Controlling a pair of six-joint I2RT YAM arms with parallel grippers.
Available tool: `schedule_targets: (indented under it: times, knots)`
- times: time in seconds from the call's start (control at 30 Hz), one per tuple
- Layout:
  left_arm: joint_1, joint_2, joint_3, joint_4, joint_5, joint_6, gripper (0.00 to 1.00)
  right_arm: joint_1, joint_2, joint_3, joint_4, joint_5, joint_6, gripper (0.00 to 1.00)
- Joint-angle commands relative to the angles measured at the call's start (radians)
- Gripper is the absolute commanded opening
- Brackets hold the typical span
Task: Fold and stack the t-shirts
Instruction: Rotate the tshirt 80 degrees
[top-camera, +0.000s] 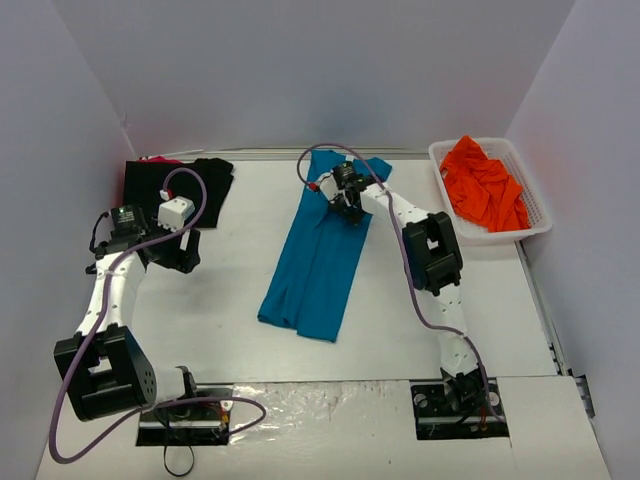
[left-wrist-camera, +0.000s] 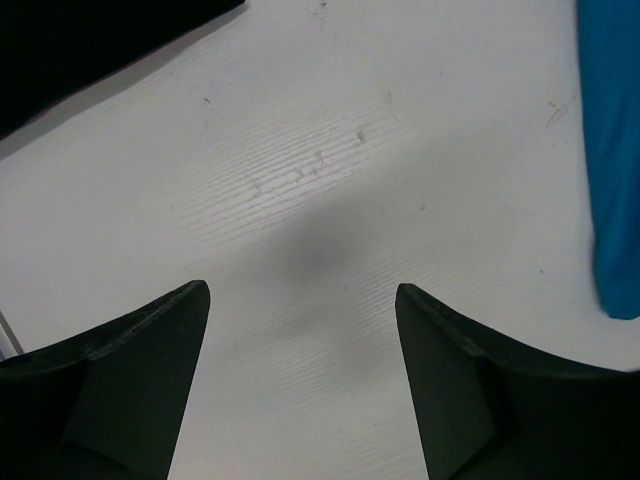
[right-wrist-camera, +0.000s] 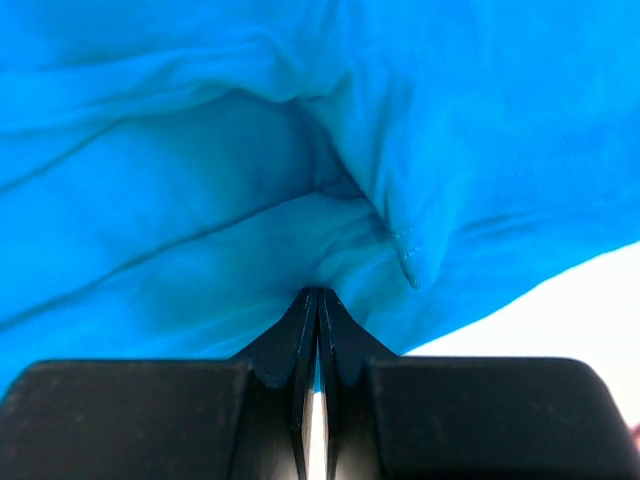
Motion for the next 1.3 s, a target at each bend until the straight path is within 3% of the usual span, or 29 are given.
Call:
schedule_targets:
  times: [0.0,0.2,0.33,0.47,0.5,0.53,0.63,0.73,0.83,1.1,1.27]
  knots:
    - [0.002,0.028,0.055,-0.032,0.032,0.002,0.74,-0.065,0.071,0.019,-0.073,0.084,-0.01,0.0]
    - [-0.025,0.051,0.058,-0.041,0.046,0.006,0.74,-0.105,0.084,0.071,-0.08,0.083,-0.032,0.0]
    - [-0.08,0.04,0.064,-0.059,0.015,0.028,0.75,-0.102,0.012,0.054,-0.078,0.028,-0.028,0.0]
    - [-0.129,-0.012,0.049,-0.053,0.012,0.039,0.91,-0.086,-0.122,0.011,-0.078,-0.032,-0.025,0.0]
    - [-0.15,-0.043,0.046,-0.052,0.012,0.046,0.94,-0.079,-0.18,0.005,-0.081,-0.054,-0.019,0.02]
    - [-0.164,-0.055,0.046,-0.052,0.006,0.049,0.96,-0.075,-0.21,-0.013,-0.084,-0.065,-0.023,0.18]
    - [-0.218,-0.098,0.058,-0.062,-0.007,0.068,0.97,-0.073,-0.328,-0.046,-0.093,-0.083,-0.029,0.41]
    - [-0.282,-0.117,0.076,-0.097,-0.017,0.088,0.97,-0.085,-0.437,-0.125,-0.109,-0.068,-0.039,0.5]
    - [-0.325,-0.143,0.081,-0.131,-0.026,0.109,0.96,-0.105,-0.546,-0.272,-0.15,-0.063,-0.043,0.49]
    - [-0.621,-0.202,0.014,-0.193,-0.184,0.18,0.94,-0.147,-0.877,-0.746,-0.179,-0.129,0.059,0.44]
    - [-0.753,-0.173,-0.026,-0.156,-0.23,0.21,0.94,-0.326,-1.038,-0.826,-0.166,-0.275,0.041,0.45]
